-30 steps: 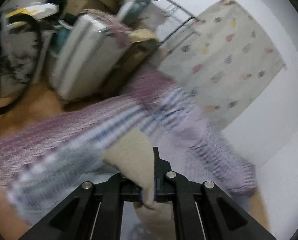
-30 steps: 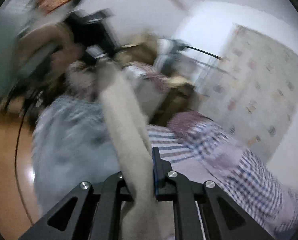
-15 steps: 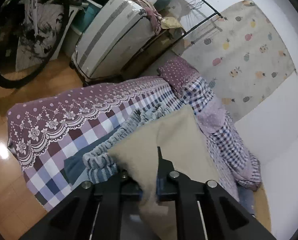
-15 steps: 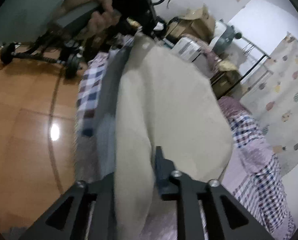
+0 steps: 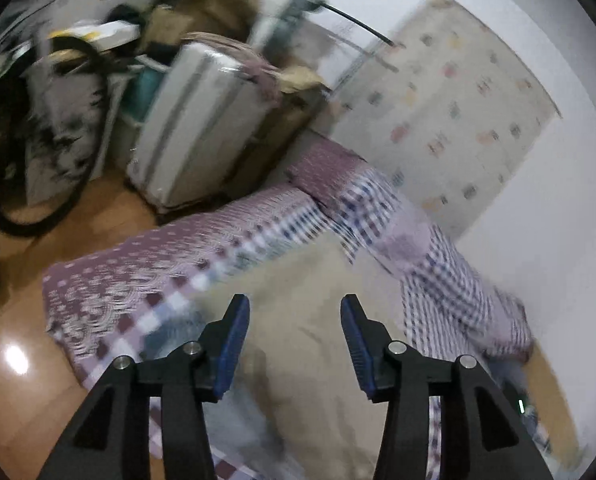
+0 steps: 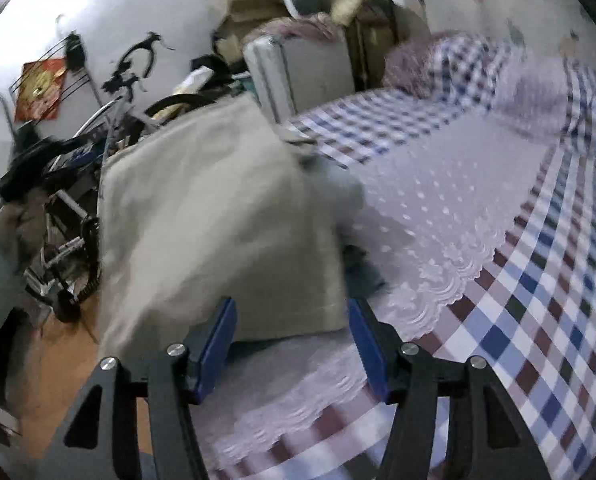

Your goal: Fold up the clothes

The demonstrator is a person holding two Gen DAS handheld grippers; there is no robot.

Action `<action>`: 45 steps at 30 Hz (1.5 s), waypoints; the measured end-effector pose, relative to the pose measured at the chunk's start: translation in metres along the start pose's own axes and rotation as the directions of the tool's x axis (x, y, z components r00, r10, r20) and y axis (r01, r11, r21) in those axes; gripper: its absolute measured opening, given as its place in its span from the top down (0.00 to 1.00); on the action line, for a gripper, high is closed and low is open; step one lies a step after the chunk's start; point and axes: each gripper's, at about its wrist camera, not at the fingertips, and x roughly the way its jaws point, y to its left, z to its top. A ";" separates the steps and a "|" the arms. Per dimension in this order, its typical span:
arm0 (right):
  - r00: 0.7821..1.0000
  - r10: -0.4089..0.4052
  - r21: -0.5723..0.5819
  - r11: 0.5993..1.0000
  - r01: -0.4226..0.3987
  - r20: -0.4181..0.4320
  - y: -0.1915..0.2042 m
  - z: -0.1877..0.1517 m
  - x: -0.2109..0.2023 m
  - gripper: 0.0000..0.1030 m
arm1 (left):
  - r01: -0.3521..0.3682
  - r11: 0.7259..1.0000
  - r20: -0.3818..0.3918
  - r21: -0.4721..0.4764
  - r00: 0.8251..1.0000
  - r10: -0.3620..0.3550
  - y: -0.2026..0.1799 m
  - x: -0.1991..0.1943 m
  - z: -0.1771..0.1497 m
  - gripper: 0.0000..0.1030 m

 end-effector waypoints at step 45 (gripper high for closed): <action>0.840 -0.538 0.159 0.838 0.522 0.075 -0.009 -0.025 -0.154 0.35 | 0.026 0.989 -0.025 0.146 0.999 -0.023 -0.191 0.016 -0.061 0.20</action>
